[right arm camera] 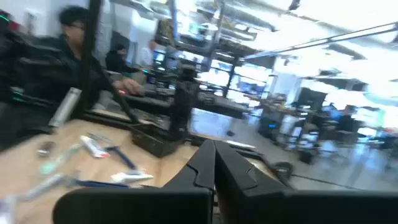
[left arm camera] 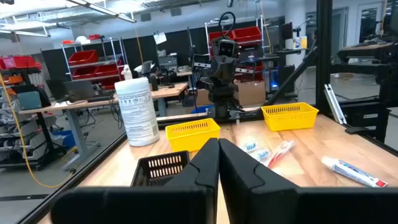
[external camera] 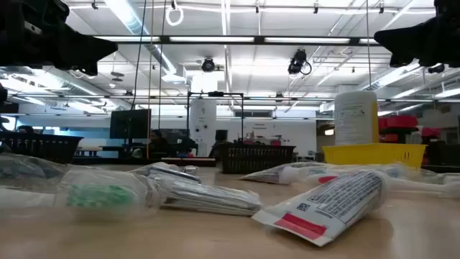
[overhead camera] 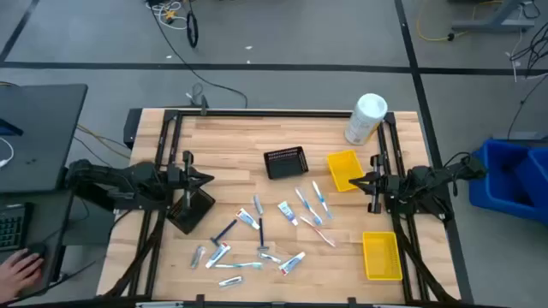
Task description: Pick & Place Travel size toiletries
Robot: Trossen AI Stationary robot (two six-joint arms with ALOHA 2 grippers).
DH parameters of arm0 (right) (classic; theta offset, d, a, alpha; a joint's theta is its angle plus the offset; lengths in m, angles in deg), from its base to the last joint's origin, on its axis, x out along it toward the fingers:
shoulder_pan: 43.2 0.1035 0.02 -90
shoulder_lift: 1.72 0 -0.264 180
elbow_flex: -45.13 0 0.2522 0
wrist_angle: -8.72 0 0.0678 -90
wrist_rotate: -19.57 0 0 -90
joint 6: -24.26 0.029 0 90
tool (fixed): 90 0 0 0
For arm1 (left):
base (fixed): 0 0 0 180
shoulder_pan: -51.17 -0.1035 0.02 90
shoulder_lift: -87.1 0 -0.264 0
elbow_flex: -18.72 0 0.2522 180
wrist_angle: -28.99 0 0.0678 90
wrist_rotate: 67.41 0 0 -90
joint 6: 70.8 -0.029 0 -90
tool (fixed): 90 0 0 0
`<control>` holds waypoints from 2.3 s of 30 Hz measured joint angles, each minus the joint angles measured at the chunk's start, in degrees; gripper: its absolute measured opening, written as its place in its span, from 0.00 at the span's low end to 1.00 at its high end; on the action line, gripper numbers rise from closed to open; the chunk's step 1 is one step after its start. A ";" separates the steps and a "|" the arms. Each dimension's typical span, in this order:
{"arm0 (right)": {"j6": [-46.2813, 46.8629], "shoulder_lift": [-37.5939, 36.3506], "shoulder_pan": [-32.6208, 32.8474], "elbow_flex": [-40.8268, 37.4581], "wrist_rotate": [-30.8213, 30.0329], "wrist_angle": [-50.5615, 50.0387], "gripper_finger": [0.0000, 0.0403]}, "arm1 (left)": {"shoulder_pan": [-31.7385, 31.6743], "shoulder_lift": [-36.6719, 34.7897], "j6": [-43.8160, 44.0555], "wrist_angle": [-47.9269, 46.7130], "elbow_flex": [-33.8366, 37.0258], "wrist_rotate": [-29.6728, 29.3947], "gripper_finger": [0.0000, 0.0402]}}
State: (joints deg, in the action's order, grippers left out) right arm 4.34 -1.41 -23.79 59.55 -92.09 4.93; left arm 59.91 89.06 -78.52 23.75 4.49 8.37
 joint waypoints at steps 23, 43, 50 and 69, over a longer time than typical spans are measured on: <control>-3.16 -0.02 -0.04 0.00 -8.60 7.47 0.01 | 0.02 0.02 4.04 11.45 0.00 0.09 0.06; 6.02 25.62 -2.66 6.20 -0.87 32.58 0.02 | 0.29 36.20 3.85 14.77 -21.50 -1.23 0.23; 5.83 46.35 -2.69 15.91 -0.70 32.42 0.02 | 1.42 47.23 10.78 -3.58 -33.84 -0.28 0.24; 21.62 77.25 -8.12 28.17 8.99 29.58 0.27 | 4.93 71.09 15.47 -4.66 -37.90 8.00 0.43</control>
State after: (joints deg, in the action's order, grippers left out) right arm 25.96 75.84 -31.90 87.72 -83.10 34.51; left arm 64.84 160.16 -63.05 19.09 -33.41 16.37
